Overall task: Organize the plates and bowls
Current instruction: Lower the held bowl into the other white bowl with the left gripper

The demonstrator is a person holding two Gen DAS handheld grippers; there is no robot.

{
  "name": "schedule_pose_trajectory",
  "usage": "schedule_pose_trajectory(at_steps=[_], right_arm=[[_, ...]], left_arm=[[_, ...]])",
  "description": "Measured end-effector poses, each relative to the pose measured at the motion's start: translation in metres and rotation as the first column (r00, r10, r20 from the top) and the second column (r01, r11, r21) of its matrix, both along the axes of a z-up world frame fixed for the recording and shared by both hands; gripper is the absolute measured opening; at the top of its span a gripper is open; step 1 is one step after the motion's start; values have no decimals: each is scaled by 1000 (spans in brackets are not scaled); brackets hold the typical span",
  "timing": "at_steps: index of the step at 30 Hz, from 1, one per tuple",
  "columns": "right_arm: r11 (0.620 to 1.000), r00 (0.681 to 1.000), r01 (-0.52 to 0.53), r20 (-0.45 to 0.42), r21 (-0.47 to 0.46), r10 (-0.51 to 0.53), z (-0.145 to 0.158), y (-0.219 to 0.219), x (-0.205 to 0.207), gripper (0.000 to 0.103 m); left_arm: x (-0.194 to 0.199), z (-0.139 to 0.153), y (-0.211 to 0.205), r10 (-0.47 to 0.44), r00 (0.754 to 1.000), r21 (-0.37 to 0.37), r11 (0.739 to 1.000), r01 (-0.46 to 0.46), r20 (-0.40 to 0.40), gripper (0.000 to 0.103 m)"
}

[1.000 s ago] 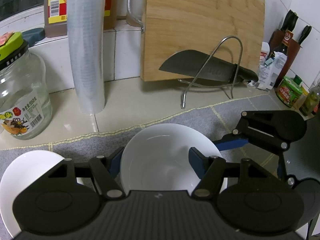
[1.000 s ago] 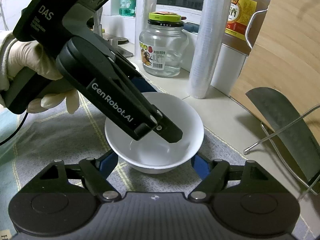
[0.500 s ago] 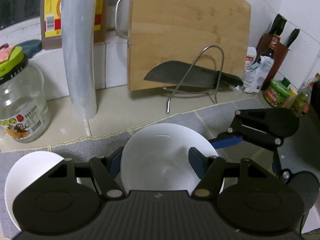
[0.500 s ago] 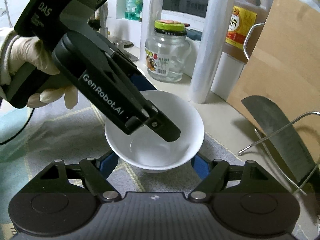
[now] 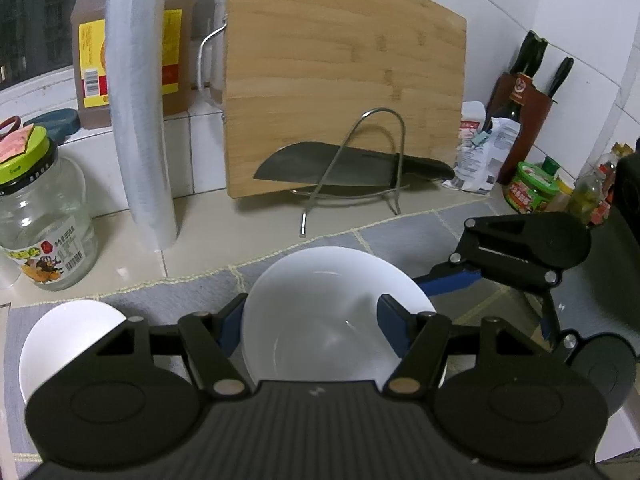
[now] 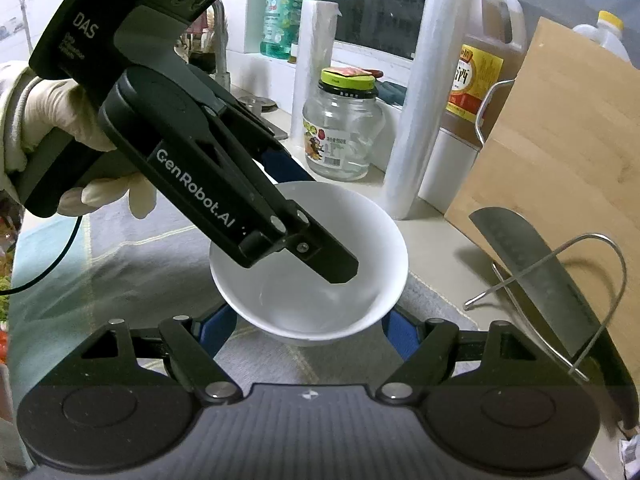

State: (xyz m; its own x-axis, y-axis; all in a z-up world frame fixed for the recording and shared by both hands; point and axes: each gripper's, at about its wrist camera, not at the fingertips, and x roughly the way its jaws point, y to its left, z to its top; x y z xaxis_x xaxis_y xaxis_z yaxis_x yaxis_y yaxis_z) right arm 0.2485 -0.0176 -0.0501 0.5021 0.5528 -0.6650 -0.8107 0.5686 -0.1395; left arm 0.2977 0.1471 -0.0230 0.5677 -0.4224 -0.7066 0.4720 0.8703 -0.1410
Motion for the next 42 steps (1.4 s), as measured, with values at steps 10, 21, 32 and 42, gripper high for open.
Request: schedule_pose_trajectory(at_steps=[10, 21, 32, 42], right_arm=[[1000, 1000, -25, 7, 8, 25, 6, -19, -31, 83], [998, 998, -70, 5, 5, 70, 8, -44, -60, 83], [995, 994, -101, -33, 5, 101, 2, -64, -71, 83], [992, 991, -124, -52, 4, 124, 0, -81, -84, 83]], left_arm=[[-35, 13, -19, 18, 1000, 7, 1000, -19, 15, 67], [-72, 17, -43, 51, 998, 17, 999, -52, 22, 68], [-93, 6, -62, 79, 997, 15, 997, -79, 1, 68], [-111, 1, -75, 91, 996, 5, 996, -91, -8, 69]])
